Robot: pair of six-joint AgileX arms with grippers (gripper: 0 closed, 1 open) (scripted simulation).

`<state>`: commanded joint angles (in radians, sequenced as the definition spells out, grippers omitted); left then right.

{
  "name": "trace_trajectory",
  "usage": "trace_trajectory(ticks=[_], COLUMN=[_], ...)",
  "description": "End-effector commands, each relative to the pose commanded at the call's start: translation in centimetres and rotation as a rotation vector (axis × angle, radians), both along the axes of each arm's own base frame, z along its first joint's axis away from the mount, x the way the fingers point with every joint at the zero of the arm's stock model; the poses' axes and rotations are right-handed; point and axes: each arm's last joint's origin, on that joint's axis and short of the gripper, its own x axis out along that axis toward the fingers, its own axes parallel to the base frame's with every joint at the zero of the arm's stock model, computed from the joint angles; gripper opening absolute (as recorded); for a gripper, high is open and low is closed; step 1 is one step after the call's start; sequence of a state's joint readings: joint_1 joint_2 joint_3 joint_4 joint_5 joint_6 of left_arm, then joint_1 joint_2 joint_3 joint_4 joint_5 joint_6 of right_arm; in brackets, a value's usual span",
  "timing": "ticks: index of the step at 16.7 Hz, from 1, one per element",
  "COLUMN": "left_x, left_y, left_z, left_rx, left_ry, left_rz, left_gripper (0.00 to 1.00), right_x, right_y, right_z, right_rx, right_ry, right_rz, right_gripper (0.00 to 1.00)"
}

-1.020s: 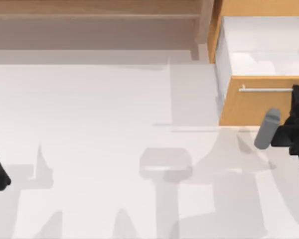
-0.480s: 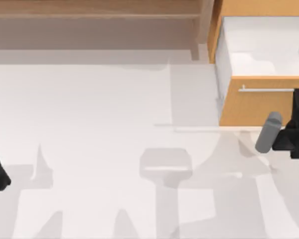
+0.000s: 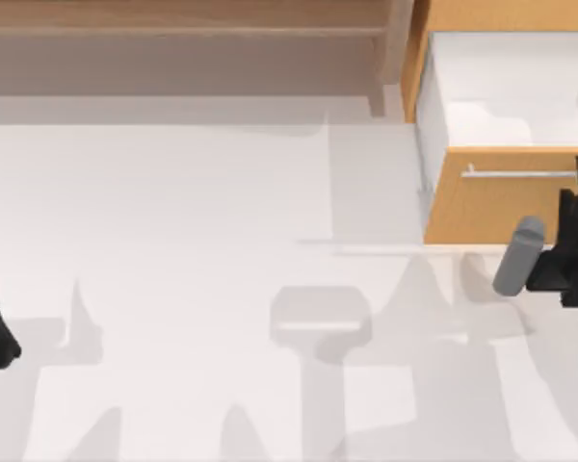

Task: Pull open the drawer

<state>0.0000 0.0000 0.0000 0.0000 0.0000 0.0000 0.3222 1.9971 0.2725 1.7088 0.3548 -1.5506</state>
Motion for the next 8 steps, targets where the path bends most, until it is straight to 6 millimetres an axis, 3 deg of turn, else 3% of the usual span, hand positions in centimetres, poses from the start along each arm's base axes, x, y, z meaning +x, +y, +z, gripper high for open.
trace_trajectory(ticks=[2,8], left_x=[0.0,0.0], left_y=[0.0,0.0], left_z=[0.0,0.0], left_rx=[0.0,0.0], left_ry=[0.0,0.0], left_rz=[0.0,0.0], left_gripper=[1.0,1.0], right_x=[0.0,0.0], right_y=[0.0,0.0], right_z=[0.0,0.0], right_rx=[0.0,0.0], right_ry=[0.0,0.0], right_rz=[0.0,0.0], right_gripper=[0.98,1.0])
